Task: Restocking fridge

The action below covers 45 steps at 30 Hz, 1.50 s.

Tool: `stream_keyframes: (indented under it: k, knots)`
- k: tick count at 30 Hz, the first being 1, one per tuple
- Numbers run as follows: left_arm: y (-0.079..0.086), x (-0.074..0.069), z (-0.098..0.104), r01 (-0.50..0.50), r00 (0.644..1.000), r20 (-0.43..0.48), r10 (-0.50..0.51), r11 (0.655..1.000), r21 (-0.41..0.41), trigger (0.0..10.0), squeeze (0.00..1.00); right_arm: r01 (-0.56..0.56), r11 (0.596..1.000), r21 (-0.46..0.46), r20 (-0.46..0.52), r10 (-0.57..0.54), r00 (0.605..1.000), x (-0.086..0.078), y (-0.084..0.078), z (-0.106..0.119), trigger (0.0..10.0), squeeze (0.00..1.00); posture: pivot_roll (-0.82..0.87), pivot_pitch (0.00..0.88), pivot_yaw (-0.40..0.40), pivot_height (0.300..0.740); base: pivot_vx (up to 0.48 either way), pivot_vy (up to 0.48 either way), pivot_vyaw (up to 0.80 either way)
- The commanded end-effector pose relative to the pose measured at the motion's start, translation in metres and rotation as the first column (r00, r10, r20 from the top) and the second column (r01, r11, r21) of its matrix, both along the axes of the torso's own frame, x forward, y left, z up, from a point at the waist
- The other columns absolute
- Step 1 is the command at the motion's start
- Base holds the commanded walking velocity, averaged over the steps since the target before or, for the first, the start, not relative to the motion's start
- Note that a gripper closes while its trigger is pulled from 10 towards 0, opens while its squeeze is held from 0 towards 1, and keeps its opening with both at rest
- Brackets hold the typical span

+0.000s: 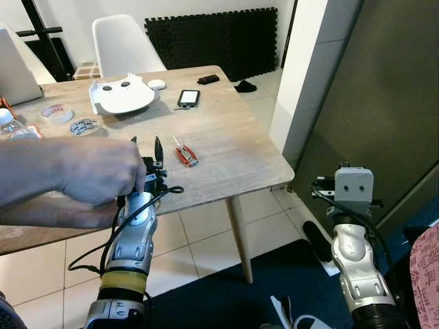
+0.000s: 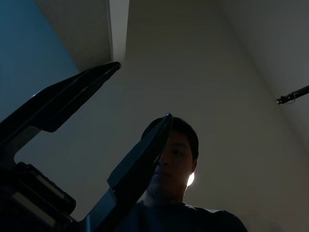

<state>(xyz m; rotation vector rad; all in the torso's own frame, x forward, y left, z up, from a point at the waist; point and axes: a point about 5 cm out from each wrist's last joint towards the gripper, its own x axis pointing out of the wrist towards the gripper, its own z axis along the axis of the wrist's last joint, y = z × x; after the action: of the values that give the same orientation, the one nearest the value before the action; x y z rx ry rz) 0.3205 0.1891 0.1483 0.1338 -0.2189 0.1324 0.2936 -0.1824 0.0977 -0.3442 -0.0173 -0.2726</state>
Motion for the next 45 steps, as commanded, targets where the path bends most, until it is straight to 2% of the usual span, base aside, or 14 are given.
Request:
stream_keyframes:
  k: [1, 45]
  knots:
    - [-0.0016, -0.0006, -0.0071, -0.001, 1.0, -0.028, 0.001, 1.0, -0.008, 10.0, 0.0, 0.016, 1.0, 0.006, -0.016, -0.015, 1.0, -0.0015, -0.0041, -0.0028, 10.0, 0.0, -0.02, 0.0, -0.028, 0.74, 0.0, 0.0, 0.0]
    - [-0.0014, -0.0032, -0.0101, -0.005, 0.999, -0.037, 0.005, 1.0, -0.008, 10.0, 0.0, 0.012, 1.0, 0.009, -0.018, -0.012, 1.0, -0.0021, -0.0032, -0.0017, 10.0, 0.0, -0.03, 0.002, -0.042, 0.74, 0.0, 0.0, 0.0]
